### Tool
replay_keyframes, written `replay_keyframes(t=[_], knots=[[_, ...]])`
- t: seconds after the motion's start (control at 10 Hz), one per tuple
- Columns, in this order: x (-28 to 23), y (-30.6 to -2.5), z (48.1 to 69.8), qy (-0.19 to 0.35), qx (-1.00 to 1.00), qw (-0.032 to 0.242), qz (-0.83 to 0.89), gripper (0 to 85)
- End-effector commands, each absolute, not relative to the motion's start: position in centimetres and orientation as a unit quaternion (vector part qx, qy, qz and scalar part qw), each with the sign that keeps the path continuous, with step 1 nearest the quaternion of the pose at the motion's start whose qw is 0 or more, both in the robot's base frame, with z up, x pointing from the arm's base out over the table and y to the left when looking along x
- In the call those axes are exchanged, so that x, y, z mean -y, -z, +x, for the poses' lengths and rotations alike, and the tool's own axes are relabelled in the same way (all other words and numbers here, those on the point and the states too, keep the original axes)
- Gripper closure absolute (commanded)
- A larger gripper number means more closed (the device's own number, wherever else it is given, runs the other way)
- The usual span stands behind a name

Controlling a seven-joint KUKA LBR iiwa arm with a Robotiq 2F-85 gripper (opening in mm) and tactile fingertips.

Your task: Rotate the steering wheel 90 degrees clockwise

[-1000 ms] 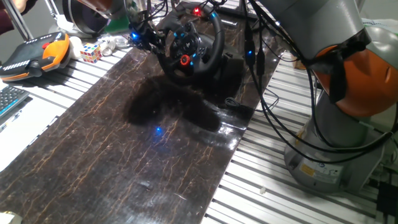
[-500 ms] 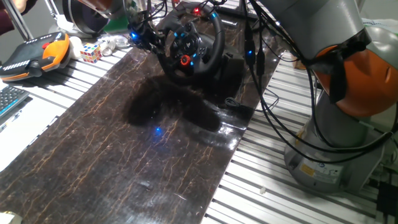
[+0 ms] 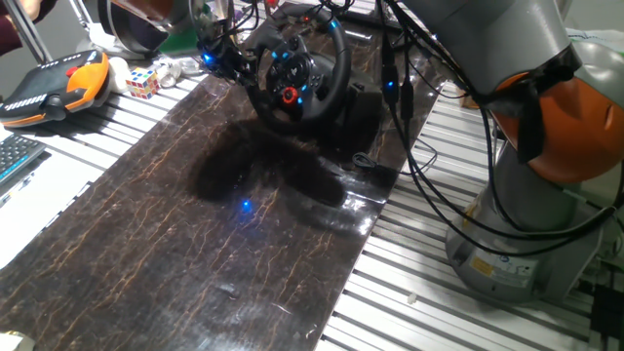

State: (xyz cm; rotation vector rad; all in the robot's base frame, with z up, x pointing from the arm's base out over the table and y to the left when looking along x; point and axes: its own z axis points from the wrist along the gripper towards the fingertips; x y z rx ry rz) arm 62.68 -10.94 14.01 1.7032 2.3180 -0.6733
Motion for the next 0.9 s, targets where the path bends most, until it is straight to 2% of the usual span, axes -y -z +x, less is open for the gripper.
replay_keyframes(t=[0.0,0.2,0.6,0.8], knots=[[10.7,-14.0,62.9,0.229,-0.783,0.090,0.571,37.0],[11.0,-13.9,63.0,0.243,-0.772,0.098,0.579,30.7],[12.3,-13.7,62.8,0.259,-0.746,0.103,0.605,32.0],[12.7,-13.5,62.7,0.259,-0.743,0.106,0.608,37.0]])
